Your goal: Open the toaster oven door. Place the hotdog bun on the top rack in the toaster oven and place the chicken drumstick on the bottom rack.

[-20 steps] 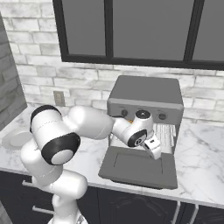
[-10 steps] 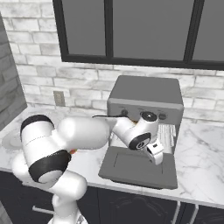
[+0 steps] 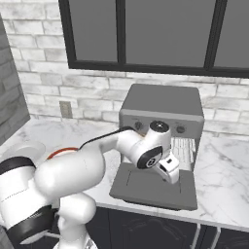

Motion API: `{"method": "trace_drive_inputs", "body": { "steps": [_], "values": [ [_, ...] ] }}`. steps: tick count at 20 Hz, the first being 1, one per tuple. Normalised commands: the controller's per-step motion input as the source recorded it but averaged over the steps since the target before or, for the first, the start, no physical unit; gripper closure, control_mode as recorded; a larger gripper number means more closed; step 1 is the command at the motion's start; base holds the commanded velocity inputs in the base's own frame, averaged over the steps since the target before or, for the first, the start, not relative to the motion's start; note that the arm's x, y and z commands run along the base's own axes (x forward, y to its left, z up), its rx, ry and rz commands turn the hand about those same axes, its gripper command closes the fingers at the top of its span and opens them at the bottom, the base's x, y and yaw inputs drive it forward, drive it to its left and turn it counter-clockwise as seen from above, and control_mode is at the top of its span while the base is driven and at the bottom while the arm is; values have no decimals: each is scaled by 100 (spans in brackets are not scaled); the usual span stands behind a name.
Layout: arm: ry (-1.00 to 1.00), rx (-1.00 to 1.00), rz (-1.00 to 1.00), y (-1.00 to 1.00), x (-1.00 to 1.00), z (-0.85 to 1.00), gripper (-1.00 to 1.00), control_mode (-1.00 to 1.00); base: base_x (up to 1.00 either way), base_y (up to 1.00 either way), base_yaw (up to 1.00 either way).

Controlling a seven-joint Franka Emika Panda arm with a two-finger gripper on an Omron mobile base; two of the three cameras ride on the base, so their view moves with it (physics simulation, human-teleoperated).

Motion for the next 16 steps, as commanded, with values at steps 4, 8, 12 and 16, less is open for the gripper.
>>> {"method": "trace_drive_inputs", "body": {
  "steps": [4,8,12,16],
  "values": [
    [-1,-8,38,40,-49,30,-100,-100,0,0,0],
    [-3,-5,36,41,-51,30,-100,-100,0,0,0],
    [-1,0,25,34,-46,39,-100,-100,0,0,0],
    [0,0,14,32,-38,49,-100,-100,0,0,0]
  ]
}}
